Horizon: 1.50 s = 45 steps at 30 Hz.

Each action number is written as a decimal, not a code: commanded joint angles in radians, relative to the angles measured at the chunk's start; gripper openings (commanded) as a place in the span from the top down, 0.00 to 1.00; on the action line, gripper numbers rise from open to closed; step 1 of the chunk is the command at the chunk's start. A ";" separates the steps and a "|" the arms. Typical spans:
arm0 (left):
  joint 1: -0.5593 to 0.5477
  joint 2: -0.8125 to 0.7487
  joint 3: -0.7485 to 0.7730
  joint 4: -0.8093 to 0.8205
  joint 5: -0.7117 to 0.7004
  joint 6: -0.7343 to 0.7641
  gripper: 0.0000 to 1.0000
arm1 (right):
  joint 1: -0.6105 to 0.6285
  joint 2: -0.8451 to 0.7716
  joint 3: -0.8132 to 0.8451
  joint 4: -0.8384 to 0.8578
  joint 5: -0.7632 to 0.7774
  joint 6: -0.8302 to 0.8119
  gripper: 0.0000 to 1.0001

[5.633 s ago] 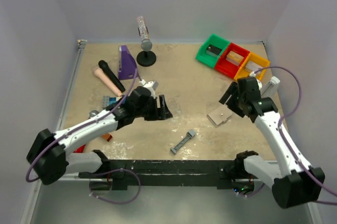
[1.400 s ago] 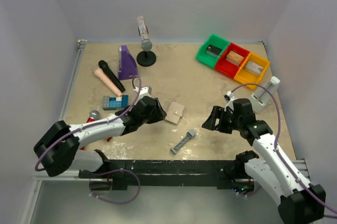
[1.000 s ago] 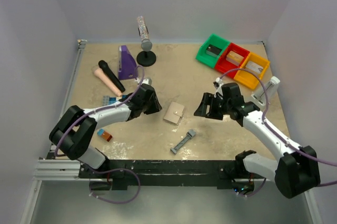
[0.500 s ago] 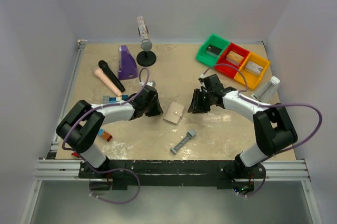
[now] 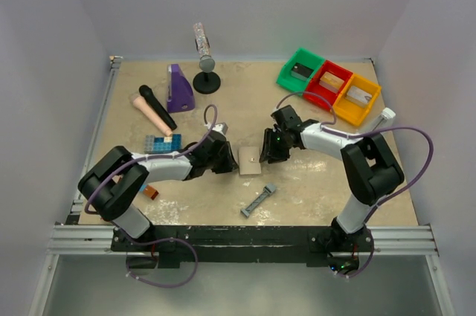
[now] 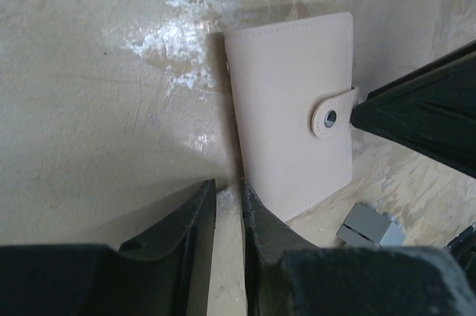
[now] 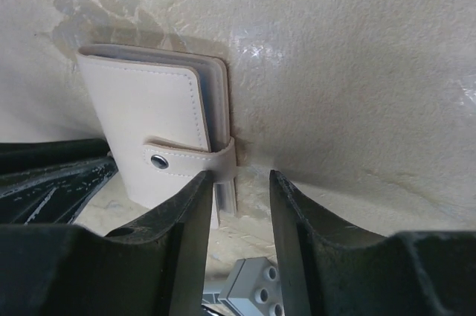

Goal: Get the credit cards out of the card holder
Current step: Move the card holder to the center of the board, then pick up the card holder from the center of the board.

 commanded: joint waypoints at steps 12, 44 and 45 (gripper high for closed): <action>0.005 -0.153 -0.021 -0.082 -0.091 -0.016 0.72 | 0.000 -0.160 -0.037 0.102 -0.053 -0.029 0.33; 0.004 0.059 0.077 -0.060 -0.049 0.027 0.75 | -0.034 0.054 0.100 0.134 -0.147 -0.033 0.45; 0.004 0.059 0.076 -0.059 -0.048 0.027 0.75 | -0.034 0.061 0.105 0.134 -0.151 -0.033 0.45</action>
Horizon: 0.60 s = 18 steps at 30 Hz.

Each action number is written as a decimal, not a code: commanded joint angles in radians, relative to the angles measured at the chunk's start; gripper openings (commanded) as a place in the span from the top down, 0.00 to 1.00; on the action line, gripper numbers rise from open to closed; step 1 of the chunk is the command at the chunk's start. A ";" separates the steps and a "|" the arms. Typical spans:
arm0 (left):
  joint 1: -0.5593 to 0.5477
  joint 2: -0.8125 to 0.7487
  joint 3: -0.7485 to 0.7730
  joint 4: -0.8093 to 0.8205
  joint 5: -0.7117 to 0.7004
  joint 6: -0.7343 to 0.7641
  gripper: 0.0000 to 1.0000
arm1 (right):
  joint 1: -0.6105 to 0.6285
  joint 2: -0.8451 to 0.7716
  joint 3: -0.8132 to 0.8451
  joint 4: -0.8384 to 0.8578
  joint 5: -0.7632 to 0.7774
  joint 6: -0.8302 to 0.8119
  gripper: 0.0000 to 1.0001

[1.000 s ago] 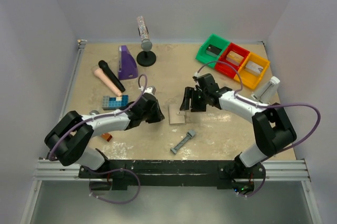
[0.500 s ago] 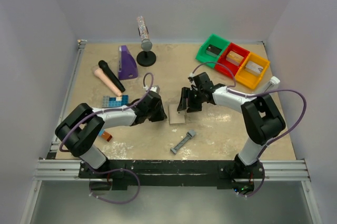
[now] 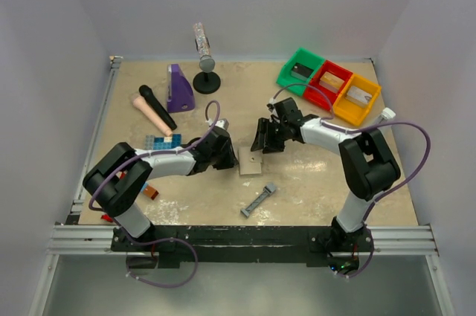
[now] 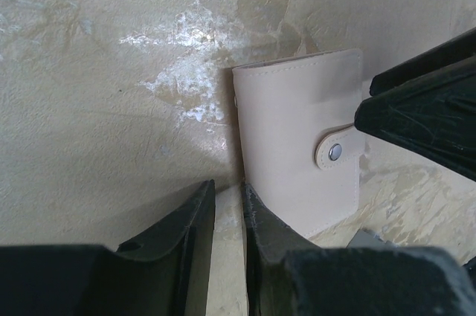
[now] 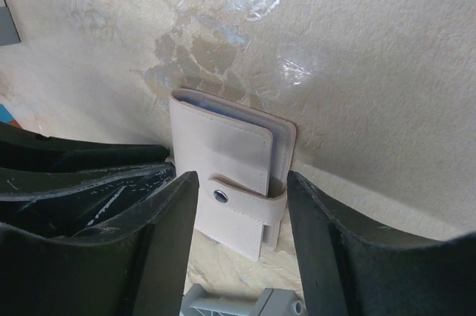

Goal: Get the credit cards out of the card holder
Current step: Pick up the card holder from the center of the board.

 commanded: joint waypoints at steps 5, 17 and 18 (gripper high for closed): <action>0.004 0.030 0.016 0.003 0.004 0.036 0.75 | -0.002 0.039 0.049 0.041 -0.064 -0.006 0.48; 0.002 0.047 0.049 -0.022 0.006 0.053 0.75 | 0.000 0.030 0.008 0.097 -0.124 0.020 0.56; 0.002 0.049 0.050 -0.025 0.006 0.054 0.75 | 0.000 0.029 0.003 0.102 -0.130 0.023 0.57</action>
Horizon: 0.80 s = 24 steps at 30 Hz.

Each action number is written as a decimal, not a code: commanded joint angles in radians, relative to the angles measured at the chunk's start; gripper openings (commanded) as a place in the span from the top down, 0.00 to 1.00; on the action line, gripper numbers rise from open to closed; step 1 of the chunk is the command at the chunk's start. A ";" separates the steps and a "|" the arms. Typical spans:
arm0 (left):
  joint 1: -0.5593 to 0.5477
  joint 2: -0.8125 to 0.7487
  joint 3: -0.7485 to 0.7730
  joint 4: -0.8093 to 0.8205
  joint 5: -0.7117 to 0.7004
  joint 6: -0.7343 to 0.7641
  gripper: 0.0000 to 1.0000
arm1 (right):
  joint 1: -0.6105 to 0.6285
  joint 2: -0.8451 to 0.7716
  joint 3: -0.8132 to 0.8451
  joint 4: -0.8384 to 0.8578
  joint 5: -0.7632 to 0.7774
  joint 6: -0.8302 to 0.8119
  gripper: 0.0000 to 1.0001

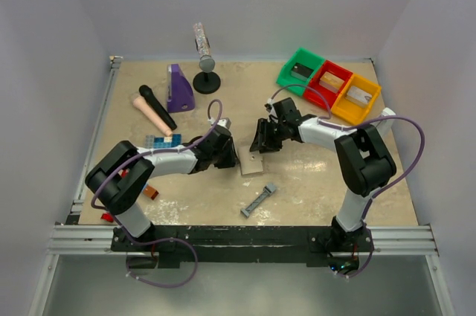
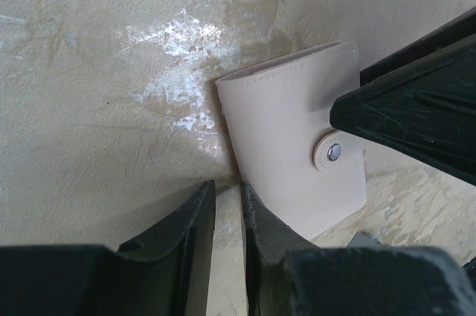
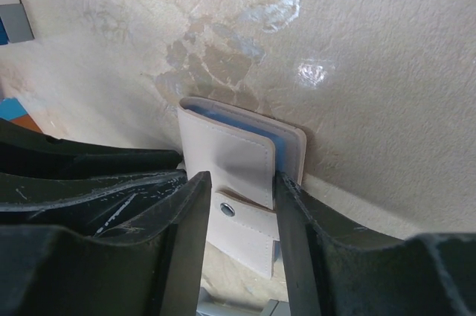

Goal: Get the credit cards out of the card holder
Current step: Pick up the card holder from the center of the board.

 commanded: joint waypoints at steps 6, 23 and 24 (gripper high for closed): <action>-0.001 0.036 0.040 -0.031 -0.003 0.035 0.75 | 0.002 -0.016 -0.018 0.068 -0.082 0.019 0.67; 0.002 -0.024 0.000 -0.044 -0.036 0.034 0.75 | -0.033 -0.052 -0.077 0.071 -0.093 0.022 1.00; 0.004 -0.033 -0.006 -0.079 -0.039 0.031 0.75 | -0.039 -0.062 -0.085 0.076 -0.093 0.020 1.00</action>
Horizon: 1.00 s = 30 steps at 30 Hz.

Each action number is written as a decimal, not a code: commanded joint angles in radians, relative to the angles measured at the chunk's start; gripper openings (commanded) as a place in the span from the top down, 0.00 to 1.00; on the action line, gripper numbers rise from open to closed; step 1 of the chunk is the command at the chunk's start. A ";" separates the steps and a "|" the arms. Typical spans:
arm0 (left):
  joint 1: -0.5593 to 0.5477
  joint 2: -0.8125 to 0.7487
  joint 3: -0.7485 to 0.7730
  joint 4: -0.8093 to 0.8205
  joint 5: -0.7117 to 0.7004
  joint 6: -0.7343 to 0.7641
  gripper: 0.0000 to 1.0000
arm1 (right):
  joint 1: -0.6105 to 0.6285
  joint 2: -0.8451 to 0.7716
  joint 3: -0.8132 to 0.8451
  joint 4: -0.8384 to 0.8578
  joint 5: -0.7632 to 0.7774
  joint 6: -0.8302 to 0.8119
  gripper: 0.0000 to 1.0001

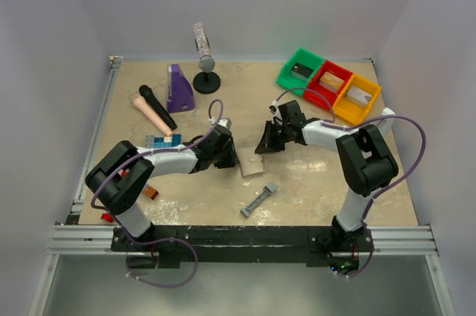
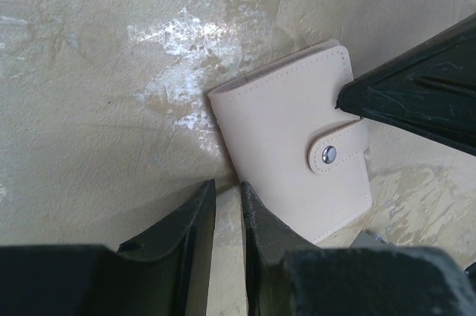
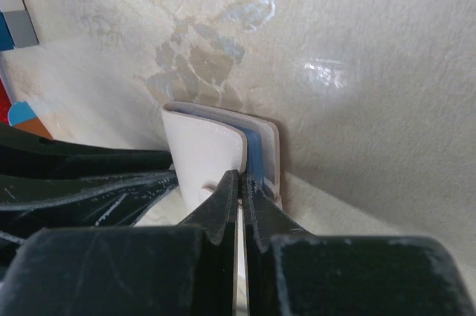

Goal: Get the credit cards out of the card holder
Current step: Pick up the card holder from the center of the board.

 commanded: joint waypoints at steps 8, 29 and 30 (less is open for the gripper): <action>0.027 -0.192 -0.102 -0.074 -0.067 -0.035 0.75 | -0.020 -0.218 -0.083 -0.009 -0.051 -0.009 1.00; 0.059 -0.934 -0.611 0.476 0.032 -0.038 0.33 | 0.032 -0.637 -0.083 -0.152 -0.180 -0.012 1.00; 0.059 -0.956 -0.641 0.539 0.046 -0.046 0.28 | 0.041 -0.649 -0.076 -0.154 -0.194 -0.009 1.00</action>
